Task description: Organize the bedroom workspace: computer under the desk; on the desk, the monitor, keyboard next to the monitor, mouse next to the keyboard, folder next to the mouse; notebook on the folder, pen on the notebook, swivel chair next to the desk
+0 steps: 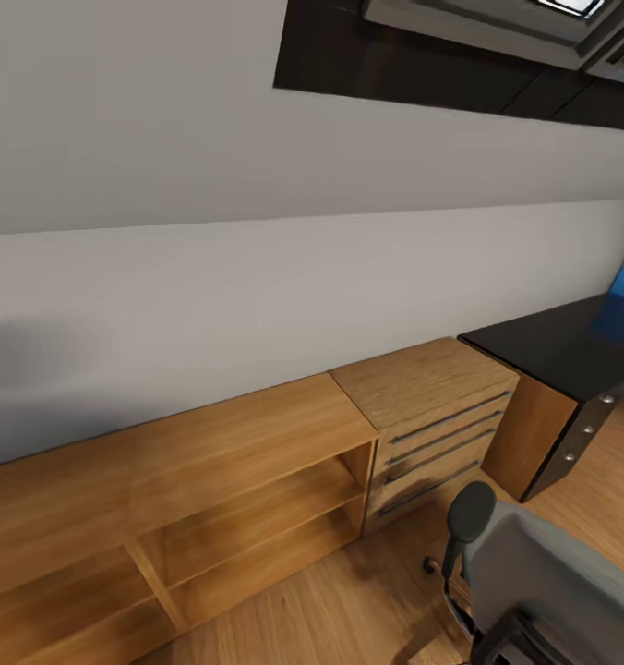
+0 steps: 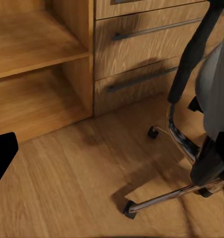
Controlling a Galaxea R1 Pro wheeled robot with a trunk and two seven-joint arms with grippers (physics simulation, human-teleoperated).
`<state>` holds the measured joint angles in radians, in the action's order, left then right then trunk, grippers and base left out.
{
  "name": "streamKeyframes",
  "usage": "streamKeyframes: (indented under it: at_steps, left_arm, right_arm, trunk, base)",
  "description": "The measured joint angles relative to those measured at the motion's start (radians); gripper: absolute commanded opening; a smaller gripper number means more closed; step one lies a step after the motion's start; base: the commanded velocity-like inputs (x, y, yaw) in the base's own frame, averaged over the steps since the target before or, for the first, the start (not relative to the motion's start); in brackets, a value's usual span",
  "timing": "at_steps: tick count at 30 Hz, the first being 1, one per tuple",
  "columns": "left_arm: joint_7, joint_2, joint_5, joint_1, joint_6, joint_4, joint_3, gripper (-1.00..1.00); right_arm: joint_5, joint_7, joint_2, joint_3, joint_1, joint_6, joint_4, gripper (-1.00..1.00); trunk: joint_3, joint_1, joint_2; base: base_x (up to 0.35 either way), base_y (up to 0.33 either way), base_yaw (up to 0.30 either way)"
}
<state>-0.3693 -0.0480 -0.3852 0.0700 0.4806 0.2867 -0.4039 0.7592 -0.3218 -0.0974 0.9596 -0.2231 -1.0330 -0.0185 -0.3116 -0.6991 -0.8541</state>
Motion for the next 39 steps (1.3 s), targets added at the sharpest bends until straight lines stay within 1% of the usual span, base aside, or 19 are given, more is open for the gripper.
streamKeyframes:
  at_steps: [12,20,32,39]
  left_arm:
    - [0.000,0.001,0.000,0.000,0.001,0.000,0.001,1.00]
    - [-0.001,0.001,0.000,0.000,0.002,0.000,0.003,1.00]
    - [-0.001,0.001,-0.001,0.000,0.002,0.000,0.003,1.00]
    - [-0.001,0.001,-0.002,0.000,0.002,0.000,0.003,1.00]
  right_arm:
    - [0.000,0.000,0.000,0.000,0.000,0.000,0.000,1.00]
    - [0.000,0.000,-0.001,0.000,0.000,0.000,0.000,1.00]
    - [0.000,0.000,0.000,-0.001,0.000,0.001,0.000,1.00]
    - [0.001,0.000,0.001,-0.002,0.000,0.003,-0.001,1.00]
  trunk:
    - [0.000,0.000,0.000]
    - [0.000,0.000,0.000]
    - [0.000,0.000,0.000]
    - [0.000,0.000,0.000]
  base:
    - [0.001,0.005,-0.300]
    - [0.000,0.180,-0.300]
    - [0.002,0.017,-0.300]
    - [0.136,0.164,-0.300]
